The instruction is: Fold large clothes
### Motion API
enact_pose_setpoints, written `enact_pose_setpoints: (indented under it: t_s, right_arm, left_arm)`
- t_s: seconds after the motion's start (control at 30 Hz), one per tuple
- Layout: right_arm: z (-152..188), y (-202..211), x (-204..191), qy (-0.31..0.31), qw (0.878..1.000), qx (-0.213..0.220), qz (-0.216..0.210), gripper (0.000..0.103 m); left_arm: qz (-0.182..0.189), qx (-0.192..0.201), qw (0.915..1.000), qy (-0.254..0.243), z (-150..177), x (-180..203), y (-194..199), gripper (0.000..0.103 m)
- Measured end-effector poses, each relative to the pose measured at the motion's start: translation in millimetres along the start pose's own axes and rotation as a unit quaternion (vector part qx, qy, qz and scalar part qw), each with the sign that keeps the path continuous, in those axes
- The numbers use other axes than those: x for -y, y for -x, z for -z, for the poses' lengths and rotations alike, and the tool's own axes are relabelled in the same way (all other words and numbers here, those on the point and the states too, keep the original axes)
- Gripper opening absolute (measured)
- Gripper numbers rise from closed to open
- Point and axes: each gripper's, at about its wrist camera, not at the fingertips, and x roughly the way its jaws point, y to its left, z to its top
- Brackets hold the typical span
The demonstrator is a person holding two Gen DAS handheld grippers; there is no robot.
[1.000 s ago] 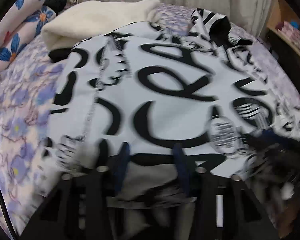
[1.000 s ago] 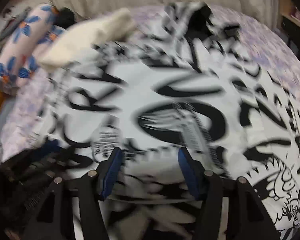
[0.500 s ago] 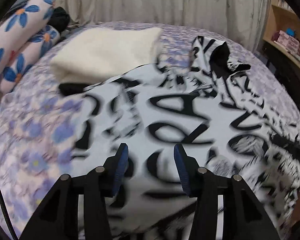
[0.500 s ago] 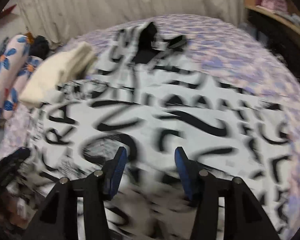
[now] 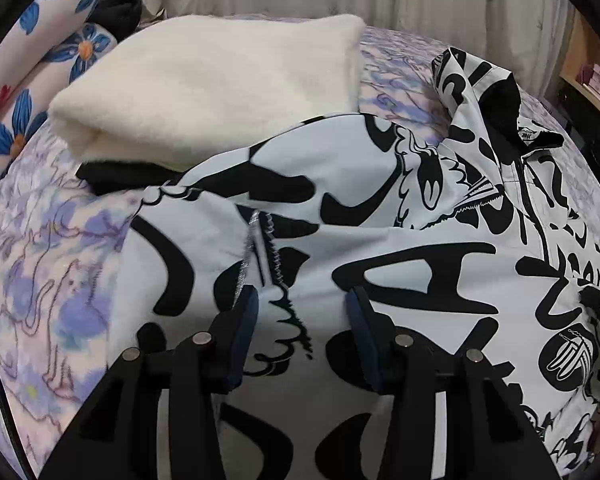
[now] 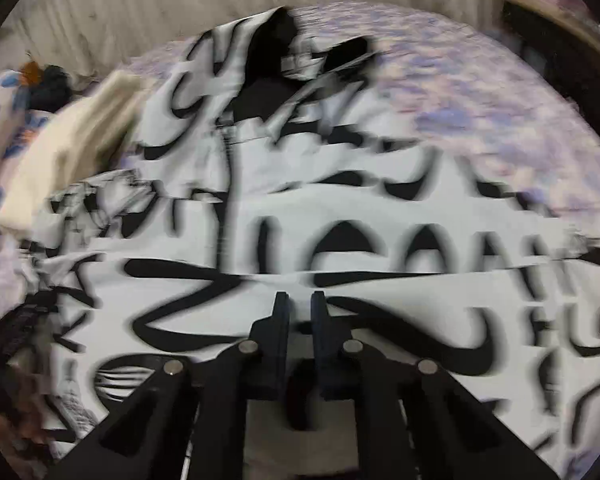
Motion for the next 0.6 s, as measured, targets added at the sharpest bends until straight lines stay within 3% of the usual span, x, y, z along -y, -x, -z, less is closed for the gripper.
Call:
enact_pose_setpoints:
  t_s: [0.03, 0.07, 0.1, 0.27, 0.33, 0.47, 0.6]
  right_arm:
    - [1.1, 3.8, 6.0, -0.011, 1.0, -0.001, -0.004, 0.032]
    - [1.8, 7.3, 11.0, -0.02, 1.0, -0.003, -0.011, 0.04]
    - [4.4, 13.4, 15.9, -0.027, 0.999, -0.003, -0.02, 0.04]
    - [25.3, 57.4, 23.4, -0.022, 0.999, 0.011, -0.035, 0.041]
    - [35.1, 76.2, 26.7, -0.02, 0.998, 0.017, -0.049, 0.043]
    - [58.8, 123.3, 31.1, -0.019, 0.997, 0.042, -0.063, 0.059]
    - [85.8, 172.1, 38.3, -0.016, 0.995, 0.069, -0.075, 0.064]
  left_arm:
    - [0.0, -0.001, 1.0, -0.002, -0.3, 0.1, 3.3, 0.048]
    - [-0.001, -0.005, 1.0, -0.004, 0.0, 0.2, 7.6, 0.049]
    - [0.0, -0.009, 1.0, -0.005, -0.2, 0.7, 11.4, 0.05]
    - [-0.006, 0.01, 0.9999, -0.012, 10.7, -11.2, 63.0, 0.075]
    - [-0.007, 0.023, 0.9995, -0.021, 19.2, -13.3, 90.3, 0.075]
    - [-0.013, 0.036, 0.9991, -0.021, 37.1, -23.4, 143.3, 0.076]
    - [-0.018, 0.054, 0.9981, -0.022, 62.0, -39.9, 193.2, 0.076]
